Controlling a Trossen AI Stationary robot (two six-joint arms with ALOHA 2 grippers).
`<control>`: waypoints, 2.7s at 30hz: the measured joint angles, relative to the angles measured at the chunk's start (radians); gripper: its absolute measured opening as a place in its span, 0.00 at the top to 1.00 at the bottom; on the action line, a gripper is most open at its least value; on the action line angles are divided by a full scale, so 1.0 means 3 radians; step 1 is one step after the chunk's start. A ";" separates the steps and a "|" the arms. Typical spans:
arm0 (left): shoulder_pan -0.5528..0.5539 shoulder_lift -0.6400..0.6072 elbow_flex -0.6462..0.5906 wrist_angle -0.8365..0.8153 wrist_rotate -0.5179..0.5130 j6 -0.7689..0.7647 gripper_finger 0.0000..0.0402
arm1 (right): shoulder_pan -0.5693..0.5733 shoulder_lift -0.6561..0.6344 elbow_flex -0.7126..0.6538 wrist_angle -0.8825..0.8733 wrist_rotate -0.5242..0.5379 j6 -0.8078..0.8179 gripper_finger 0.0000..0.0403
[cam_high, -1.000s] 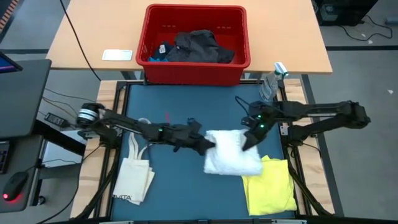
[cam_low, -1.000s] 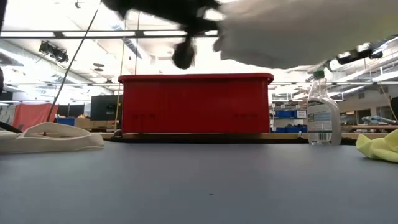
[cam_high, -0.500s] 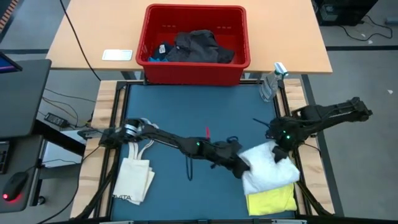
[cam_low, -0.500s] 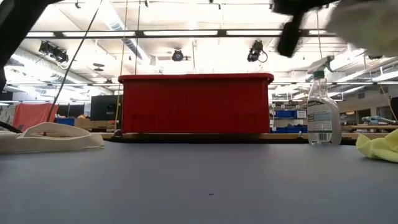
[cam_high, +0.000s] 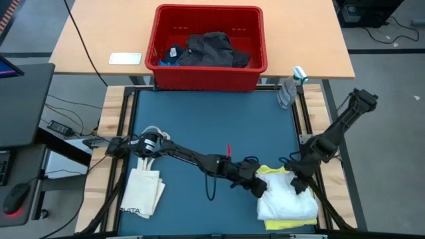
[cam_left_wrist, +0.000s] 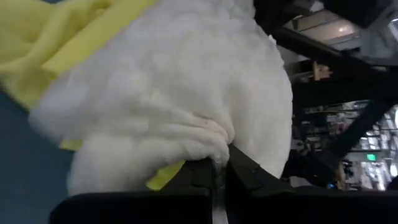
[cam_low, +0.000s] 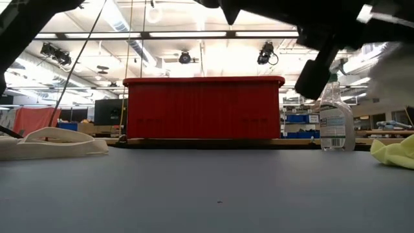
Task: Fold laundry
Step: Stack the white cloth on top of the yellow shirt, then remove the gray boxer from the red bin
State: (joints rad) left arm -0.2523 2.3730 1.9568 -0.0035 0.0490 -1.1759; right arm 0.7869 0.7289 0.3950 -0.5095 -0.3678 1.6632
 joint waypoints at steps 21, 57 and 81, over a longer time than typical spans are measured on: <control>0.0184 0.0034 0.0000 -0.0058 0.0593 -0.0006 0.65 | 0.0278 -0.0183 0.0964 -0.1960 0.0362 -0.0015 0.37; 0.1153 -0.1643 0.0001 -0.2225 0.0104 0.1801 0.56 | 0.0625 0.0428 0.1027 -0.0910 0.1973 -0.1178 0.52; 0.3777 -0.1207 0.0002 -0.2503 0.1415 0.3337 0.57 | -0.3520 0.0689 0.1150 0.1908 0.2768 -0.4113 0.53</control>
State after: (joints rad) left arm 0.8808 2.0110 1.9574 -0.7544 0.4735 -0.1749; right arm -0.2691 0.9354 0.7401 0.0630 0.4626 0.4294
